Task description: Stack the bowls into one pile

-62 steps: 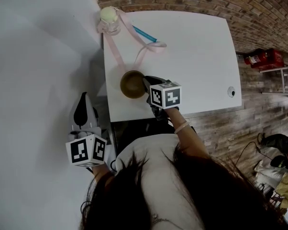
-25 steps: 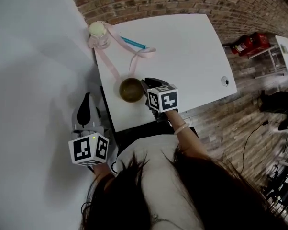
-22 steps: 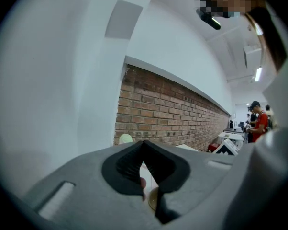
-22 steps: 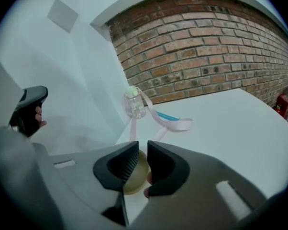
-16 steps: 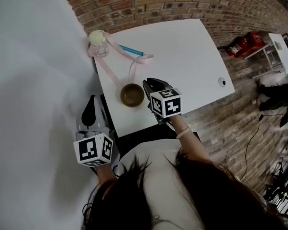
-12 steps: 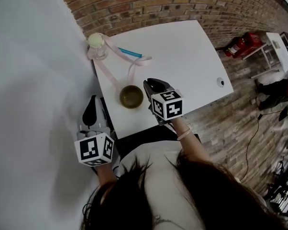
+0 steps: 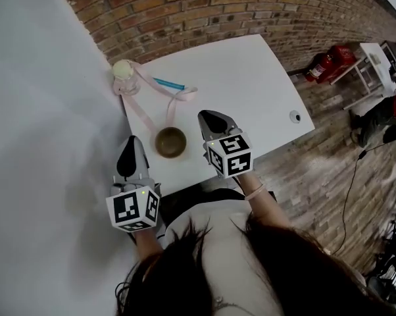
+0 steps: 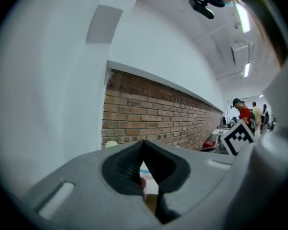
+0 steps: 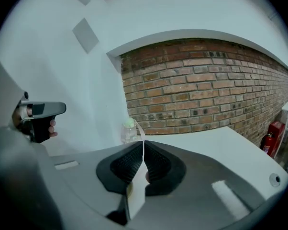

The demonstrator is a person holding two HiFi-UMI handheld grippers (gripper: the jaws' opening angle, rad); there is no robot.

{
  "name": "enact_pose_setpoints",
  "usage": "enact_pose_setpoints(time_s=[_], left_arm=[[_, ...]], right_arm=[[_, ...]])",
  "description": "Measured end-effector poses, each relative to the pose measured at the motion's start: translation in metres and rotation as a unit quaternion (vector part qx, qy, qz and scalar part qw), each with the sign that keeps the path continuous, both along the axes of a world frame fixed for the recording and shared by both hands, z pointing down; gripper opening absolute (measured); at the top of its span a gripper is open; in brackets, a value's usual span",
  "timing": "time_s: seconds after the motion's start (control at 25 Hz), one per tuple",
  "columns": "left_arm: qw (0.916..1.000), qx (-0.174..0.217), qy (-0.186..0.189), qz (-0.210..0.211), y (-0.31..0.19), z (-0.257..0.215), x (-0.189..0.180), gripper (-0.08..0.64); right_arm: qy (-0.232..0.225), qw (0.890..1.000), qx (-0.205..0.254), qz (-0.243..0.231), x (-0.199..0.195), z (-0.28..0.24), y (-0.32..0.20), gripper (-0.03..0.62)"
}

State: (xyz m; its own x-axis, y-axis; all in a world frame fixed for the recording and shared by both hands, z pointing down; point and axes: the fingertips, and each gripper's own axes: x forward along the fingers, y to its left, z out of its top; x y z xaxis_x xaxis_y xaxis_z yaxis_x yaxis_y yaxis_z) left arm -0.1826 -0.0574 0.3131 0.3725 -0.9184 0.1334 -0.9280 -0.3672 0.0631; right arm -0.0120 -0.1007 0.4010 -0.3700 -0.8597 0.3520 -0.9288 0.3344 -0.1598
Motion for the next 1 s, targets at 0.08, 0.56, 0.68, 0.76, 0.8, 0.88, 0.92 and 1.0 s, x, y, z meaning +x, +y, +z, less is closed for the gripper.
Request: enact_pose_setpoints(time_s=[0.08, 0.56, 0.68, 0.76, 0.8, 0.88, 0.92, 1.0], left_arm=[[1.0, 0.003, 0.001, 0.001, 0.003, -0.004, 0.011, 0.0], [0.9989, 0.043, -0.007, 0.019, 0.01, -0.036, 0.072, 0.0], [0.9984, 0.051, -0.011, 0.019, 0.014, -0.042, 0.082, 0.0], [0.9981, 0.056, -0.013, 0.021, 0.018, -0.045, 0.088, 0.0], [0.9979, 0.058, -0.015, 0.022, 0.02, -0.046, 0.092, 0.0], [0.9975, 0.064, -0.019, 0.025, 0.024, -0.049, 0.099, 0.0], [0.9972, 0.067, -0.02, 0.026, 0.026, -0.051, 0.102, 0.0], [0.9966, 0.074, -0.022, 0.027, 0.031, -0.056, 0.108, 0.0]], right_arm=[[0.011, 1.0, 0.018, -0.001, 0.008, -0.011, 0.004, -0.006], [0.032, 0.994, 0.108, -0.014, 0.047, -0.071, 0.024, -0.009], [0.032, 0.992, 0.124, -0.012, 0.057, -0.078, 0.032, -0.008], [0.032, 0.99, 0.139, -0.01, 0.063, -0.084, 0.038, -0.008], [0.032, 0.989, 0.148, -0.009, 0.066, -0.088, 0.041, -0.008], [0.033, 0.985, 0.167, -0.008, 0.072, -0.098, 0.047, -0.008], [0.034, 0.984, 0.176, -0.007, 0.075, -0.102, 0.05, -0.006], [0.037, 0.981, 0.191, -0.004, 0.081, -0.111, 0.058, -0.006]])
